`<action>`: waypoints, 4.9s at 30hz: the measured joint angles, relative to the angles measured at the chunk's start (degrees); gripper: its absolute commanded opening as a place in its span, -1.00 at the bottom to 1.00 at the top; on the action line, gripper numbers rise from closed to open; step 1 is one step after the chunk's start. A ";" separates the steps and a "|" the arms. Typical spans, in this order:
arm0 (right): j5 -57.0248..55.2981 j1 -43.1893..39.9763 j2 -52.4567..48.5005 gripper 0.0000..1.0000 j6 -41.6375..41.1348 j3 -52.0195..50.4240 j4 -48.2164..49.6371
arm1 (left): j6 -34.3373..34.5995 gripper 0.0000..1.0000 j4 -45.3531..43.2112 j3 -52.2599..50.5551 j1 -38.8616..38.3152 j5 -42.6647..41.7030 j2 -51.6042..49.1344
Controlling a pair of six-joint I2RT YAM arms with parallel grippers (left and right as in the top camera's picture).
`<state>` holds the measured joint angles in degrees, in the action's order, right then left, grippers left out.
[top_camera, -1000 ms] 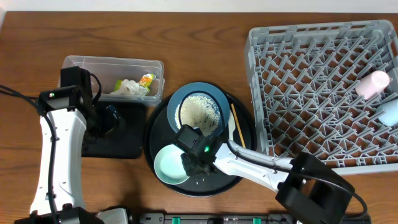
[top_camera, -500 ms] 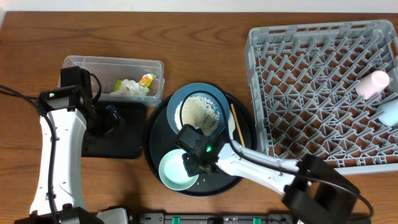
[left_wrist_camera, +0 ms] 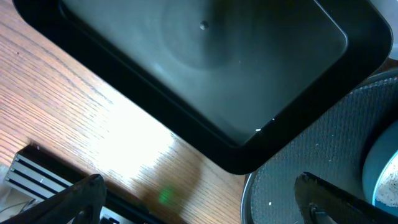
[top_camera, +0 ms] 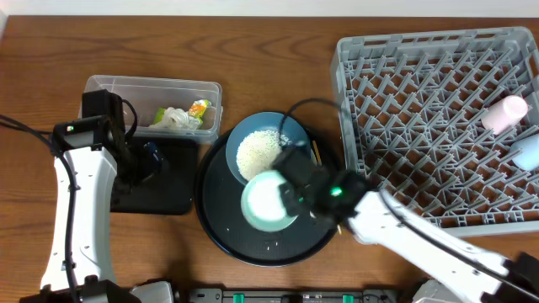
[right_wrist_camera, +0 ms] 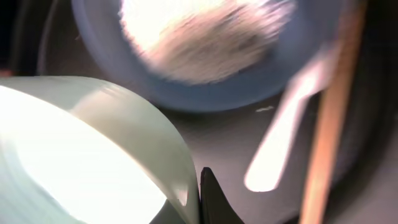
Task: Sort waste into correct bins and load items into the dishwasher rack
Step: 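Carry the mint-green cup with right gripper to the rack's far right, then lower the mint-green cup into the rack's back right corner, then release the cup and raise right gripper above the rack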
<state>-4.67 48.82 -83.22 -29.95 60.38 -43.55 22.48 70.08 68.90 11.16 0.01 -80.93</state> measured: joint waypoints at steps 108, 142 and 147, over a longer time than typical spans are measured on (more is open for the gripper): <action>-18.32 -62.18 -35.67 0.43 46.73 39.28 13.27 | 4.72 0.96 0.00 -0.09 0.00 -0.28 -0.02; 19.32 -43.41 -19.50 0.48 37.99 38.97 -24.26 | 4.68 0.96 -5.05 -0.11 -5.31 -1.57 -0.02; 13.14 -42.42 -19.50 0.46 31.54 37.62 -27.02 | 4.48 0.96 -11.98 -0.11 -15.61 -3.10 -0.02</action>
<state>8.47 6.39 -102.72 1.58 98.00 -70.57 26.96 58.11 68.79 -4.45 -3.09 -80.95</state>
